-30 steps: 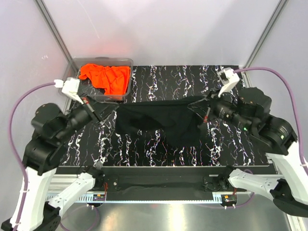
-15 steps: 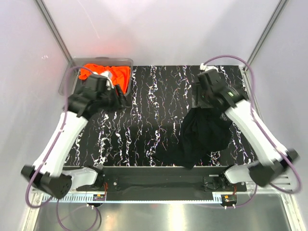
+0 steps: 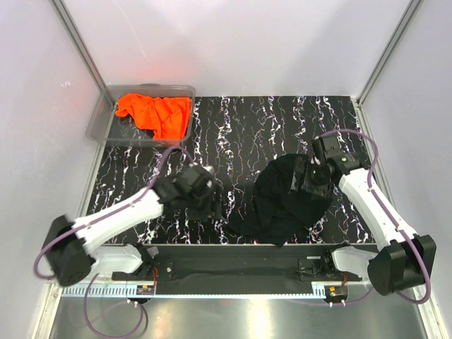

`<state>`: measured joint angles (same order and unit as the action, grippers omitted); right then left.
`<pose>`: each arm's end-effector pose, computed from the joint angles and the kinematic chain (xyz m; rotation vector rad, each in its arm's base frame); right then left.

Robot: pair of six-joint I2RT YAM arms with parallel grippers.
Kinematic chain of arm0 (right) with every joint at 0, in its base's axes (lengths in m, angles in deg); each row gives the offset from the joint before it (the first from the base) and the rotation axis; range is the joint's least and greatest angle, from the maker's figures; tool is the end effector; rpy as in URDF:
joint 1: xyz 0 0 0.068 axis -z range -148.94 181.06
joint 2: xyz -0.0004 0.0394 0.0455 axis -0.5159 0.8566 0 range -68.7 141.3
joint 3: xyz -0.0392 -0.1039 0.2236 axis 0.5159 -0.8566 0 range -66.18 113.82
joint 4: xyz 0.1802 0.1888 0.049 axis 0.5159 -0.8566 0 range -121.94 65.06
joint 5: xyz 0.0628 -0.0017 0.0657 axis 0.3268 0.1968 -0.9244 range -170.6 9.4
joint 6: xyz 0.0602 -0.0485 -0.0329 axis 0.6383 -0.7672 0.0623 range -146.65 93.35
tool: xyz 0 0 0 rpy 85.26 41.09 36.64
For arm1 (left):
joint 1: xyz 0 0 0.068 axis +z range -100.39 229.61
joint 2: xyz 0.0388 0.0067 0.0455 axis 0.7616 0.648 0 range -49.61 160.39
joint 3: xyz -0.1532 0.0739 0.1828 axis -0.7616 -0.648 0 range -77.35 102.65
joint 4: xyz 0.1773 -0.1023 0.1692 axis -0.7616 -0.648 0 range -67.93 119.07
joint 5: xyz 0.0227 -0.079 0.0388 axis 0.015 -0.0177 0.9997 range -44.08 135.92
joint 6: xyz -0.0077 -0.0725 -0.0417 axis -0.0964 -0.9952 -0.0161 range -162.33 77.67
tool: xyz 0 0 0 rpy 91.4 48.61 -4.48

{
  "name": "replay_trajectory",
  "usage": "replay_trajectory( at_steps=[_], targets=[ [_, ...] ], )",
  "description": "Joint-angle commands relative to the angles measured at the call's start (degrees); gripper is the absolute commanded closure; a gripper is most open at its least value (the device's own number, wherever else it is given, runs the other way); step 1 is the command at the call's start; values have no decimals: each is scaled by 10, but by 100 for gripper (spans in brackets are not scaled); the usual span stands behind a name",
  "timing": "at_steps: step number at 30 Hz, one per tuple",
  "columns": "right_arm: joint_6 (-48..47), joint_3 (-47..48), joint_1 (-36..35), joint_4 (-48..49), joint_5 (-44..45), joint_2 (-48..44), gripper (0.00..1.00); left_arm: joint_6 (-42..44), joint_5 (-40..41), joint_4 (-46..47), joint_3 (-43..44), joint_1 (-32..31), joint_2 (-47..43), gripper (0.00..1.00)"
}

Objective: Fold and stack the t-shirts
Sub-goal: Flatten the tshirt out

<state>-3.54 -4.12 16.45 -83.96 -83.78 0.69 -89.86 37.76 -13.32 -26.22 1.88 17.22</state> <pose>0.2405 0.0670 0.2308 0.1886 2.7507 0.2591 0.1668 -0.1991 0.1998 0.0617 2.7797 -0.7208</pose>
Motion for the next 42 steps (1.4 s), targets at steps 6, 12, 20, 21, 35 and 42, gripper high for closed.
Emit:
replay_trajectory(
  at_steps=[6, 12, 20, 21, 35, 42],
  targets=[
    [43, -95, 71, 59, -120, -36, 15, 8, 18, 102, 23, -62, 167, 14],
    [75, -117, 117, 60, -104, -36, 16, 41, -6, 100, 55, -62, 265, 22],
    [120, -156, 169, 52, -80, -23, 20, 96, -16, 80, 58, -6, 263, 100],
    [124, -158, 173, 49, -62, -24, 21, 104, -12, 68, 62, 23, 242, 100],
    [181, -257, 206, 198, -175, 29, 29, 206, -59, 11, 97, 149, 113, 100],
    [163, -302, 205, 330, -236, 59, 36, 250, -54, 13, 102, 154, 123, 100]
  ],
)
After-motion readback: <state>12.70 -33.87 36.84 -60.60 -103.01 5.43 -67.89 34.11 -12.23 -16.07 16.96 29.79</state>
